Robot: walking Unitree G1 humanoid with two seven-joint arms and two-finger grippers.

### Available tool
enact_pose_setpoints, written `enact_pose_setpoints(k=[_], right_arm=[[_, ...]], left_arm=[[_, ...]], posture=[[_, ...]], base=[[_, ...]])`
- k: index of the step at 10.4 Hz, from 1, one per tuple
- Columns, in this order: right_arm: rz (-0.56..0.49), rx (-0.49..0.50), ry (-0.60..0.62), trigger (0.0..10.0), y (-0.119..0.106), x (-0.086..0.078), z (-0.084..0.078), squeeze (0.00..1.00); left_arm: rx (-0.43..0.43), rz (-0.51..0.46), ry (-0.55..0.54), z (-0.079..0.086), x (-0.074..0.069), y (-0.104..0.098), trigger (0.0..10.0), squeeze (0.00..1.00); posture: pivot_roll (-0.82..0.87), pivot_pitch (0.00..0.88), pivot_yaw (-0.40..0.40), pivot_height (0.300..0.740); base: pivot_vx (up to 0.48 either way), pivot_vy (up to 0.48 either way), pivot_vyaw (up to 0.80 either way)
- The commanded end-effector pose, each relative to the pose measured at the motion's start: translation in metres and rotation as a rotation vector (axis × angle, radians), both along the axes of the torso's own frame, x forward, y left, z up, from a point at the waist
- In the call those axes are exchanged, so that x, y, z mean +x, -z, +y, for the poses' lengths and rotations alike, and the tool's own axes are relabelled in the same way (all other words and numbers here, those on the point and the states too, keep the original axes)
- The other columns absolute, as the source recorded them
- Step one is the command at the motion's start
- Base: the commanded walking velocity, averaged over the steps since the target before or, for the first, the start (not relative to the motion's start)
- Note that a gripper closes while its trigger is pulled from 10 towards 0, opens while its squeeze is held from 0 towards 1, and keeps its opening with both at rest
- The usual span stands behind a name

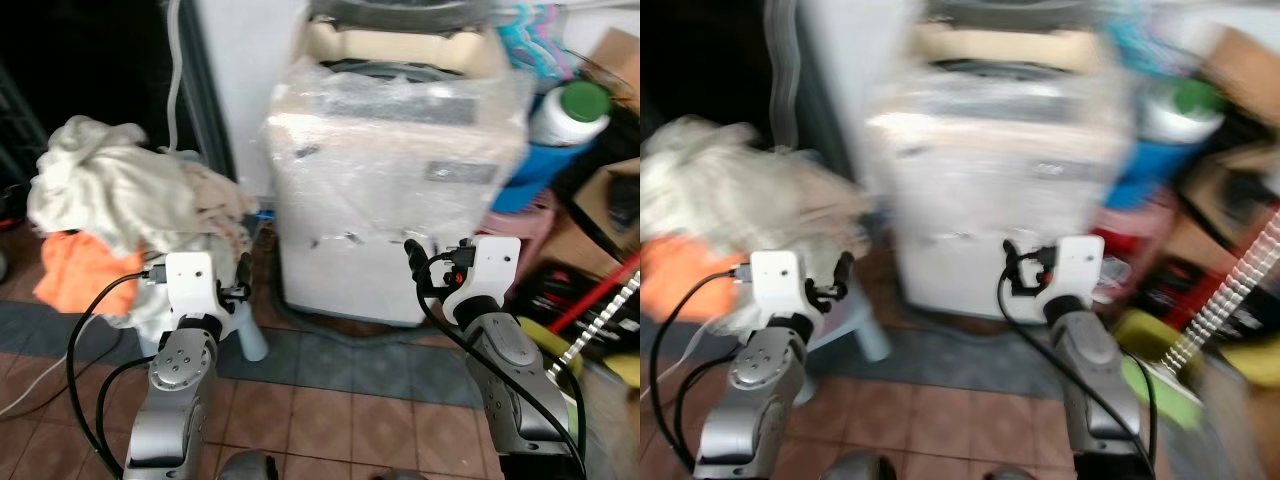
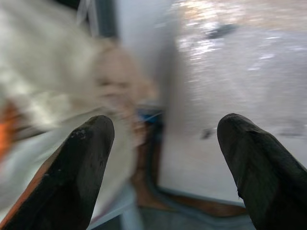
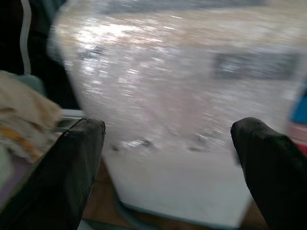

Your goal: Clothes washing

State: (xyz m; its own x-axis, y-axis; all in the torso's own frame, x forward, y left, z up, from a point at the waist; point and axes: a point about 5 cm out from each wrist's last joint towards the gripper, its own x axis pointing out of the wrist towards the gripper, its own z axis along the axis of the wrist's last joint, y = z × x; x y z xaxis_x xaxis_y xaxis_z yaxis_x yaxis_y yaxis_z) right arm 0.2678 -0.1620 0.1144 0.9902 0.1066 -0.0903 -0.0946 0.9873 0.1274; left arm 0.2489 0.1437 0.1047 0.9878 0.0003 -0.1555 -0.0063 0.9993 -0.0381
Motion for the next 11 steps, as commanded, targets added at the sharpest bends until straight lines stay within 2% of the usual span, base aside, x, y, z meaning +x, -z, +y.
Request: enact_pose_setpoints(k=[1,2,5,7,11], right_arm=[[-0.022,0.027,-0.034,10.0,-0.0051,0.0046,0.0084,0.0],[-0.025,0.037,-0.048,10.0,-0.0079,0.007,0.0105,0.0],[-0.042,0.037,-0.074,10.0,-0.0112,0.0084,0.0139,0.0],[-0.049,0.032,-0.093,10.0,-0.0112,0.0061,0.0158,0.0],[-0.05,0.042,-0.083,10.0,-0.0131,0.0103,0.0151,0.0]], left_arm=[[0.014,0.001,-0.025,0.0063,0.0006,-0.0009,10.0,0.0],[0.049,-0.02,-0.045,0.0077,0.0023,-0.0035,10.0,0.0],[-0.034,0.005,-0.054,0.0081,0.0042,-0.0004,10.0,0.0],[-0.037,-0.003,-0.081,0.0124,0.0051,-0.0009,10.0,0.0],[-0.057,-0.013,-0.076,0.0107,0.0074,-0.0012,10.0,0.0]], posture=[[-0.06,0.0,0.009,0.74],[-0.05,0.0,0.009,0.74],[-0.06,0.0,0.011,0.74],[-0.06,0.0,0.009,0.74],[-0.06,0.0,0.012,0.74]], base=[[0.0,0.356,0.8],[0.0,0.0,0.8],[0.0,0.0,0.8],[0.0,0.0,0.79],[0.466,0.0,0.0]])
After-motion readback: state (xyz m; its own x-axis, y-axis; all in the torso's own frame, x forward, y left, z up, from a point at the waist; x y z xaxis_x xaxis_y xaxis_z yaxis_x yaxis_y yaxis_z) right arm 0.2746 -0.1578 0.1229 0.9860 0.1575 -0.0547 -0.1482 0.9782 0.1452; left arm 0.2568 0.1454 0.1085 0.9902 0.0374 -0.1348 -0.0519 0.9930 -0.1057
